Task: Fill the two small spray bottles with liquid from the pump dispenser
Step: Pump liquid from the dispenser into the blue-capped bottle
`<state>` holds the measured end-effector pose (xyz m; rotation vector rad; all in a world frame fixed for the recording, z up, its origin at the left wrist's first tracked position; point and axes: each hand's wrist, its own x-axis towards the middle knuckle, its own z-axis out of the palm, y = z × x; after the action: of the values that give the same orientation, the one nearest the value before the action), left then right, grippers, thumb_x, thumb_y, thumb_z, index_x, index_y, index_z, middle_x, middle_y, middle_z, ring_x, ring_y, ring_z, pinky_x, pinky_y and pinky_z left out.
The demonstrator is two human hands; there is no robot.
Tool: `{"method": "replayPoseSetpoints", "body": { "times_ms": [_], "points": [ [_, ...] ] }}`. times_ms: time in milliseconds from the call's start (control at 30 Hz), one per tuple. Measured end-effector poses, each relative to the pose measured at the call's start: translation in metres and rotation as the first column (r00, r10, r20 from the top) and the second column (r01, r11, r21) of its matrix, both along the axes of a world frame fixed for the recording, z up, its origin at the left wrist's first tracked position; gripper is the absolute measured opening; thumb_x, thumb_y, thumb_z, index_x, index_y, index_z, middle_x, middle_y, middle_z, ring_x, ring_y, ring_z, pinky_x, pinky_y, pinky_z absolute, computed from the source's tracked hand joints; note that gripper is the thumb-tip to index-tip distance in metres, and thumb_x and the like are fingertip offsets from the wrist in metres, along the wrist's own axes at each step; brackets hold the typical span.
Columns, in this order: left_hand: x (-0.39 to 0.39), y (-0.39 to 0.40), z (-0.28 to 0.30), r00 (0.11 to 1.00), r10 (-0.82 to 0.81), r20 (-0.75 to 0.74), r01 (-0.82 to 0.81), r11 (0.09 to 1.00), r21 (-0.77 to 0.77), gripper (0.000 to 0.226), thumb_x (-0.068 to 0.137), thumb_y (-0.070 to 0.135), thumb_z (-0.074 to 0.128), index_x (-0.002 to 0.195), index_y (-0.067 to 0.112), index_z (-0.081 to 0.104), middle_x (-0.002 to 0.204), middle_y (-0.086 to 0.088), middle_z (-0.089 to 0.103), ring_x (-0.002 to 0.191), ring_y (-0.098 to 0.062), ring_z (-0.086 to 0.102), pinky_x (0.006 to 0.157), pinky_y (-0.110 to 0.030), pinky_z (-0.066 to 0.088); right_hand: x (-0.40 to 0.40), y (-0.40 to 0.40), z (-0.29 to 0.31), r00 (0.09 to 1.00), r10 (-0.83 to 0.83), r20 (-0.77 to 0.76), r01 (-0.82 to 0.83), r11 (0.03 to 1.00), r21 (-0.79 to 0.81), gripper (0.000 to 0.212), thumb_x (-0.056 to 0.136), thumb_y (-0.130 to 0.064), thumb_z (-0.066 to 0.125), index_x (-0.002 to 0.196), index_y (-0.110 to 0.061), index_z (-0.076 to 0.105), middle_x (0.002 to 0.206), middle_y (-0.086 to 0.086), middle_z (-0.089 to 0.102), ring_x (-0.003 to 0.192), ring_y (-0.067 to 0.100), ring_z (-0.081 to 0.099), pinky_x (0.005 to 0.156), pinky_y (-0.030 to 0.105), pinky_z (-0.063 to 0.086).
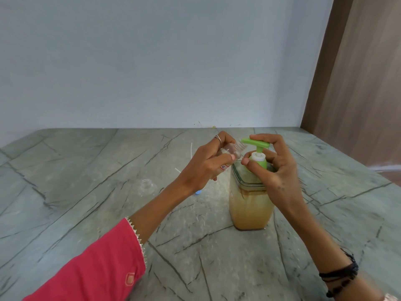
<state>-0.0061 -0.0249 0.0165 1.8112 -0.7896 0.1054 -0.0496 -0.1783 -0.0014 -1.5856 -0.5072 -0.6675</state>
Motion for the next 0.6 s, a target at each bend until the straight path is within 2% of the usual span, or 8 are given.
{"method": "replayPoseSetpoints", "body": {
  "times_ms": [133, 300, 333, 433, 467, 600],
  "points": [
    [-0.0007, -0.0001, -0.0004, 1.0, 0.006, -0.018, -0.006, 1.0, -0.013, 0.029, 0.075, 0.031, 0.051, 0.096, 0.012, 0.049, 0.08, -0.009, 0.056, 0.063, -0.017, 0.046, 0.049, -0.029, 0.04, -0.0002, -0.0004, -0.0005, 1.0, -0.014, 0.006, 0.014, 1.0, -0.002, 0.035, 0.081, -0.008, 0.068, 0.106, -0.027, 0.053, 0.09, -0.004, 0.073, 0.082, 0.015, 0.071, 0.067, 0.021, 0.055],
    [-0.001, 0.0001, 0.0001, 1.0, 0.003, -0.002, -0.003, 1.0, -0.009, 0.025, 0.076, 0.028, 0.049, 0.096, 0.012, 0.049, 0.086, -0.022, 0.057, 0.062, -0.016, 0.046, 0.047, -0.027, 0.04, 0.0003, -0.0009, 0.0005, 1.0, -0.008, -0.006, 0.008, 1.0, 0.02, 0.036, 0.081, -0.004, 0.069, 0.104, -0.028, 0.056, 0.091, -0.001, 0.074, 0.082, 0.019, 0.072, 0.066, 0.025, 0.057],
    [-0.001, 0.0002, -0.0001, 1.0, 0.0, -0.003, 0.0, 1.0, -0.008, 0.026, 0.077, 0.028, 0.049, 0.096, 0.012, 0.049, 0.083, -0.017, 0.057, 0.062, -0.015, 0.046, 0.046, -0.026, 0.04, 0.0004, -0.0008, 0.0012, 1.0, -0.012, -0.007, 0.012, 1.0, 0.026, 0.036, 0.081, -0.003, 0.07, 0.103, -0.028, 0.057, 0.091, -0.002, 0.074, 0.081, 0.018, 0.072, 0.065, 0.025, 0.057],
    [-0.0001, 0.0007, -0.0002, 1.0, -0.003, -0.006, 0.003, 1.0, -0.004, 0.022, 0.076, 0.028, 0.049, 0.094, 0.016, 0.049, 0.073, 0.013, 0.057, 0.062, -0.013, 0.047, 0.046, -0.025, 0.04, 0.0011, -0.0007, 0.0029, 1.0, -0.019, -0.02, 0.02, 0.999, 0.042, 0.034, 0.079, -0.003, 0.071, 0.1, -0.026, 0.058, 0.089, -0.005, 0.074, 0.08, 0.017, 0.072, 0.062, 0.023, 0.056],
    [0.0009, 0.001, -0.0005, 1.0, -0.002, -0.006, 0.002, 1.0, -0.004, 0.02, 0.076, 0.029, 0.049, 0.093, 0.018, 0.049, 0.071, 0.017, 0.057, 0.063, -0.015, 0.047, 0.046, -0.025, 0.04, 0.0011, -0.0006, 0.0031, 0.999, -0.019, -0.027, 0.02, 0.999, 0.047, 0.034, 0.079, -0.002, 0.071, 0.098, -0.026, 0.058, 0.089, -0.004, 0.074, 0.08, 0.017, 0.072, 0.062, 0.023, 0.055],
    [0.0005, 0.001, 0.0, 1.0, -0.001, 0.0, 0.001, 1.0, -0.005, 0.024, 0.074, 0.034, 0.053, 0.093, 0.019, 0.05, 0.074, 0.003, 0.057, 0.066, -0.019, 0.047, 0.046, -0.026, 0.04, 0.0012, -0.0007, 0.0029, 0.999, -0.028, -0.043, 0.03, 0.998, 0.055, 0.034, 0.079, -0.001, 0.071, 0.096, -0.027, 0.058, 0.088, -0.004, 0.074, 0.078, 0.017, 0.072, 0.059, 0.021, 0.054]
  ]
}}
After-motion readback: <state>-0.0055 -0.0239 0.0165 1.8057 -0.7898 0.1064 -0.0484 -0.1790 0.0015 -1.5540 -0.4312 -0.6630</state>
